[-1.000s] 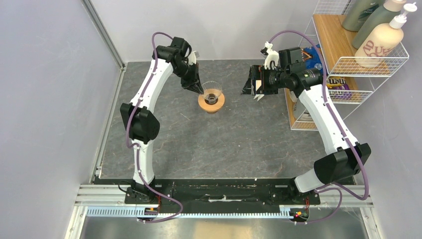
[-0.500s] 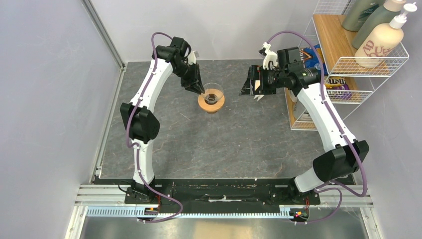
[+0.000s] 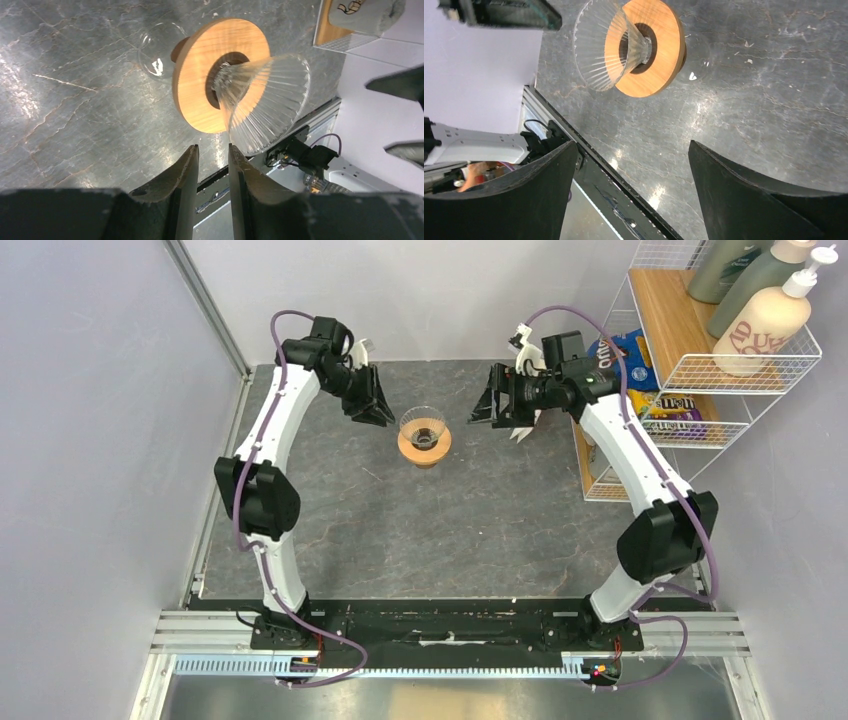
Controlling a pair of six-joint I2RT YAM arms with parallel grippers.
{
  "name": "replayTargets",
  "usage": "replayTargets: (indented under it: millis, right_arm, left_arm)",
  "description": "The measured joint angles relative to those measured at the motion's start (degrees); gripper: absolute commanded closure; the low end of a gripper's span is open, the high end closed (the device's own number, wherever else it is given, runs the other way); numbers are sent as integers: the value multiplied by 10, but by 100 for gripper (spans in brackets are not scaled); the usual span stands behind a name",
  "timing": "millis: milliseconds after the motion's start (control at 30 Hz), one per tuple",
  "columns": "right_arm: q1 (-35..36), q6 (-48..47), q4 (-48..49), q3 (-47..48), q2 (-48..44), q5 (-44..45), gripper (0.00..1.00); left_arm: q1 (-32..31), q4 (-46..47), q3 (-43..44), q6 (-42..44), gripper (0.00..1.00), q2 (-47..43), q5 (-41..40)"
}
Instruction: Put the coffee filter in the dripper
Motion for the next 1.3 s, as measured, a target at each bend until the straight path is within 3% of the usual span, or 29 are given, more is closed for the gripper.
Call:
replayTargets:
  millis: [167,800,1300]
  right_arm:
    - [3,37,45,0,47,-20,24]
    - [46,61,107,22,128,-38,39]
    - [53,66,119,38,150,-37,59]
  left_arm:
    - [-3,30,-27,12,63,-22,35]
    - [-7,90,-60,23,63,-23,69]
    - [-14,112,-77,23,74,-23,68]
